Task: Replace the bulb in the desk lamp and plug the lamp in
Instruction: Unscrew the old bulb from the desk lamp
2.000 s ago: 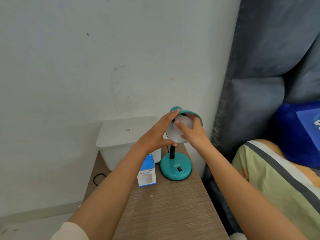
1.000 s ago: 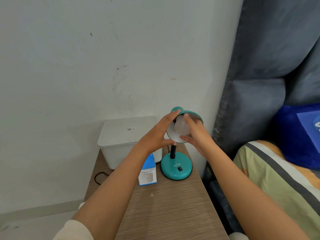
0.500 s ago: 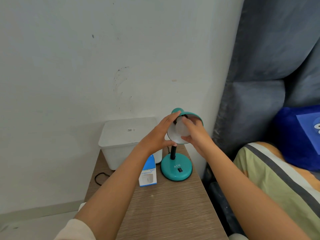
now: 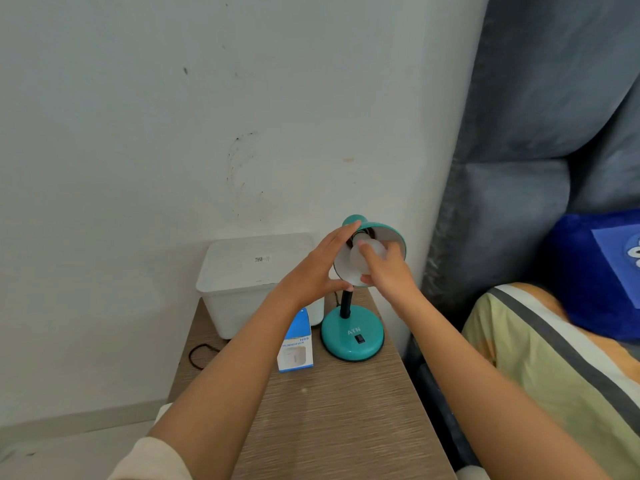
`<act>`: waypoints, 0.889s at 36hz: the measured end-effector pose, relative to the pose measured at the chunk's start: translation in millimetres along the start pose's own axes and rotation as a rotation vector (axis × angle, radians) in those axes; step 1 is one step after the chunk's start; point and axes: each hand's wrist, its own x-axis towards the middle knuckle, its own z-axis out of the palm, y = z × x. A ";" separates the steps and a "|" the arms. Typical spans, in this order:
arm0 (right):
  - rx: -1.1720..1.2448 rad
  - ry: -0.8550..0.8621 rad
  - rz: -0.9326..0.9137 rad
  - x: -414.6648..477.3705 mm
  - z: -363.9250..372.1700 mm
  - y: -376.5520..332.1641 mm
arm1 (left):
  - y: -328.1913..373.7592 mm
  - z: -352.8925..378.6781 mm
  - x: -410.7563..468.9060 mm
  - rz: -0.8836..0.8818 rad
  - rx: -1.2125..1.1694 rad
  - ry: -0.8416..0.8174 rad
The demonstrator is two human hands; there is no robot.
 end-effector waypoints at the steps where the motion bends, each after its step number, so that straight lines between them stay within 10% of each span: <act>1: 0.021 -0.005 0.033 0.3 -0.8 -0.7 | -0.1 0.1 0.1 0.002 0.005 0.001; 9: -0.526 0.024 -0.286 -7.8 -3.4 3.4 | -2.8 0.1 1.0 -0.011 -0.011 0.002; 23: -0.304 0.096 -0.289 -30.2 -11.5 7.4 | -2.7 -2.4 -0.2 -0.007 0.072 0.005; 32: -0.198 0.174 -0.331 -85.4 -1.8 72.4 | -32.9 -1.6 -61.7 -0.304 0.154 0.126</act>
